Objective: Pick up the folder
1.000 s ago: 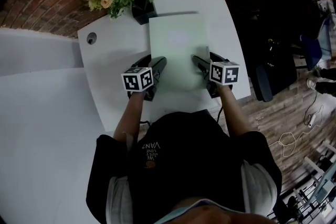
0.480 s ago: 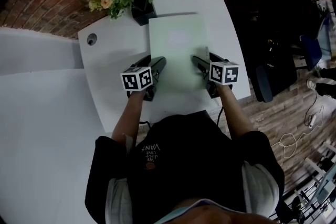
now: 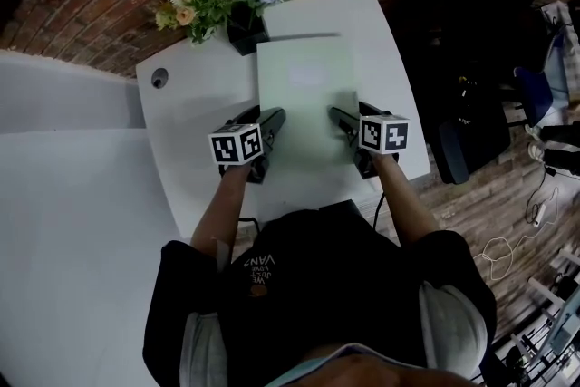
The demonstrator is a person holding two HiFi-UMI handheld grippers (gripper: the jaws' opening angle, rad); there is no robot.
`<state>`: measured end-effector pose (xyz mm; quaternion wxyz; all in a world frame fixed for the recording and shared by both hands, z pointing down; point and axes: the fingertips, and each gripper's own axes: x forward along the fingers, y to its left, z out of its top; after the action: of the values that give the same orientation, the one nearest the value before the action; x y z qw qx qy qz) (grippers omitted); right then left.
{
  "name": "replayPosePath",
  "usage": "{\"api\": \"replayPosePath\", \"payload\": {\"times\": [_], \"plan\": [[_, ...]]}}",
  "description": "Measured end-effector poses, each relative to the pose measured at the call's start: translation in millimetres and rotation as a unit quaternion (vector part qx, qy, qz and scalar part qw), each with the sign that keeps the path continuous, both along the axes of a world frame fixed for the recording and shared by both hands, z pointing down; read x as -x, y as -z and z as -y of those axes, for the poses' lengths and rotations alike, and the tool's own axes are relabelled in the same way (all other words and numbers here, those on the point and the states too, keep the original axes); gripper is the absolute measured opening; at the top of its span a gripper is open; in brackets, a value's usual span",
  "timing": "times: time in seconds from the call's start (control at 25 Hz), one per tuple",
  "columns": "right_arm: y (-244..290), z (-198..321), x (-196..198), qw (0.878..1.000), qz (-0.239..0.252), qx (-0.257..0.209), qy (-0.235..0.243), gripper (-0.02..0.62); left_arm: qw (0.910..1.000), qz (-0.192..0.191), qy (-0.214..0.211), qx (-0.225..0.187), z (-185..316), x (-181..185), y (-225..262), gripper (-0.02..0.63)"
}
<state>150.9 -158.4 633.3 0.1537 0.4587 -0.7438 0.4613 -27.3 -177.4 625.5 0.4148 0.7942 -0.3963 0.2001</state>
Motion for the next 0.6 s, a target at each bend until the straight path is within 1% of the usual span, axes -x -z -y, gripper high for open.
{"api": "replayPosePath", "payload": {"times": [0.12, 0.24, 0.44, 0.6], "plan": [[3.6, -3.5, 0.0, 1.0, -0.004, -0.003, -0.002, 0.33, 1.0, -0.001, -0.001, 0.004, -3.0, -0.3, 0.5, 0.296], [10.0, -7.4, 1.4, 1.0, -0.012, -0.019, -0.004, 0.327, 1.0, -0.005, 0.0, 0.0, -7.8, 1.8, 2.0, 0.295], [26.1, -4.4, 6.0, 0.998, -0.02, -0.054, -0.008, 0.324, 0.9994, -0.018, 0.013, -0.027, -6.3, 7.7, 14.5, 0.293], [36.6, -2.1, 10.4, 0.997, -0.026, -0.075, -0.01, 0.322, 0.9989, -0.025, 0.022, -0.033, -6.1, 12.8, 19.8, 0.292]]}}
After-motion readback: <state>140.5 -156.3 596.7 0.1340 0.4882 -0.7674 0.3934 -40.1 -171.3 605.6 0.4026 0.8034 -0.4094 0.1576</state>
